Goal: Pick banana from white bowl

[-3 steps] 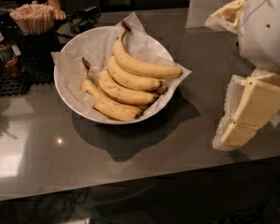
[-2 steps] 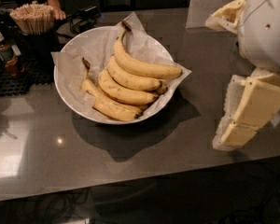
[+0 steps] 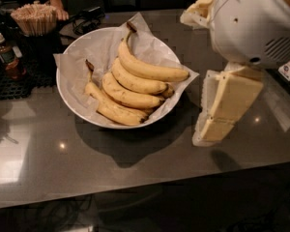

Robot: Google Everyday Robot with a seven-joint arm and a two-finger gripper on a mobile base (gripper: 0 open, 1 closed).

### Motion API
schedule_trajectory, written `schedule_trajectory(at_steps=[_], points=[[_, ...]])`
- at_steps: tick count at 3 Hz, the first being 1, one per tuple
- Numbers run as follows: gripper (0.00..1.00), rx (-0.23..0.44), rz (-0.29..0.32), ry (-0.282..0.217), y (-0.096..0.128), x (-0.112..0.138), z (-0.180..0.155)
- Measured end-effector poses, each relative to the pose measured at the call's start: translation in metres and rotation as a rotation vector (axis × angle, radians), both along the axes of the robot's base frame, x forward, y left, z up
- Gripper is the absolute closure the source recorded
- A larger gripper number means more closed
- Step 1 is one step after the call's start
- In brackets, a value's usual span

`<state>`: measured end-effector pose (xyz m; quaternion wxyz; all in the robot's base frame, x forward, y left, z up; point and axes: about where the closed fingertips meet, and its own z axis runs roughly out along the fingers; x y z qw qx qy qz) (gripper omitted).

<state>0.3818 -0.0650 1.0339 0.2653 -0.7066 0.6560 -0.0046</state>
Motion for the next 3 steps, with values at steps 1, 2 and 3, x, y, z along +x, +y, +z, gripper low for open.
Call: schedule_trajectory(at_steps=[1, 2, 3], points=[[0.00, 0.040, 0.105, 0.006, 0.038, 0.014, -0.005], [0.00, 0.066, 0.159, 0.031, 0.061, 0.031, -0.017], [0.00, 0.064, 0.158, 0.082, 0.069, 0.052, -0.039]])
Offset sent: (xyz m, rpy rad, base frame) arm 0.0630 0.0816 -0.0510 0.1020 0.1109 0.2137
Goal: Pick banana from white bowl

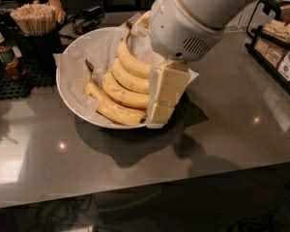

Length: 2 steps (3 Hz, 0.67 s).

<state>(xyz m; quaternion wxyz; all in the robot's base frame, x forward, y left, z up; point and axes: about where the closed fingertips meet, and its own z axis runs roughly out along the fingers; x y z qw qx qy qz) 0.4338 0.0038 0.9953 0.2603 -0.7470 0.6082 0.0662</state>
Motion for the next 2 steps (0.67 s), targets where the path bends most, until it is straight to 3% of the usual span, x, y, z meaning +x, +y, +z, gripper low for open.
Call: schedule_trajectory(at_steps=[1, 2], points=[[0.00, -0.024, -0.039, 0.050, -0.009, 0.027, -0.022], [0.00, -0.073, -0.078, 0.106, -0.028, 0.074, -0.044]])
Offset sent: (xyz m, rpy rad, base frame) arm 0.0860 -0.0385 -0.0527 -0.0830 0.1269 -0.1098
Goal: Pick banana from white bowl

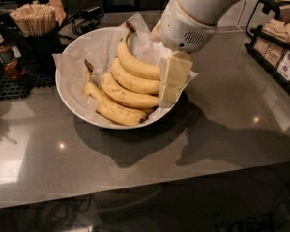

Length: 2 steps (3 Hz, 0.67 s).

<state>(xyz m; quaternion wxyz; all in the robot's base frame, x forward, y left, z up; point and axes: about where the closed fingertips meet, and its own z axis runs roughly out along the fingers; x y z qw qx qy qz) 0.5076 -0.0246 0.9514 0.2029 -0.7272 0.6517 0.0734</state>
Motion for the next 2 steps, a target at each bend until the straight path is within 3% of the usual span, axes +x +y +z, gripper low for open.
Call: schedule_trajectory(at_steps=[1, 2], points=[[0.00, 0.000, 0.000, 0.001, -0.0001, 0.0011, -0.0004], [0.17, 0.000, 0.000, 0.001, -0.0001, 0.0011, -0.0004]])
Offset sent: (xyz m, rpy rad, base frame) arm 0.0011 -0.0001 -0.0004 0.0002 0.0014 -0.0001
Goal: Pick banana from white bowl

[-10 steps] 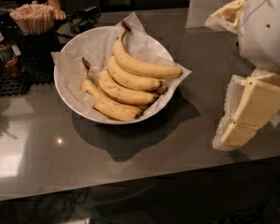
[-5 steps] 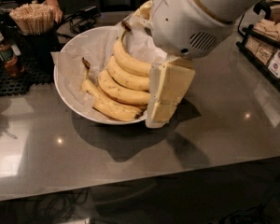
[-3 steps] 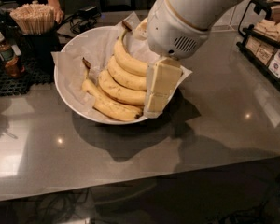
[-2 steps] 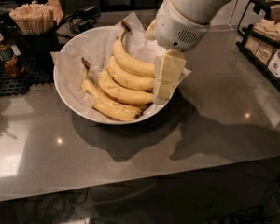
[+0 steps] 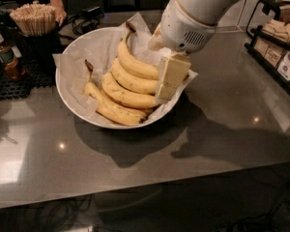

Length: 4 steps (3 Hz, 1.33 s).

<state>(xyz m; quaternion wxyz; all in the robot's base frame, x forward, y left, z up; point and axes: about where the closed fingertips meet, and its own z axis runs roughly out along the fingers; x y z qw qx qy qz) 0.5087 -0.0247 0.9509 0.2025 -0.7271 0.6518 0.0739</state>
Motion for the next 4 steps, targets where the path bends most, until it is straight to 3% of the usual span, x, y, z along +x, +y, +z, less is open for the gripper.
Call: schedule_trajectory(at_steps=[1, 2, 4], points=[[0.40, 0.000, 0.000, 0.000, 0.000, 0.000, 0.000], [0.55, -0.002, -0.004, 0.000, -0.001, 0.001, -0.001], [0.49, -0.030, -0.061, 0.003, -0.024, 0.021, -0.008]])
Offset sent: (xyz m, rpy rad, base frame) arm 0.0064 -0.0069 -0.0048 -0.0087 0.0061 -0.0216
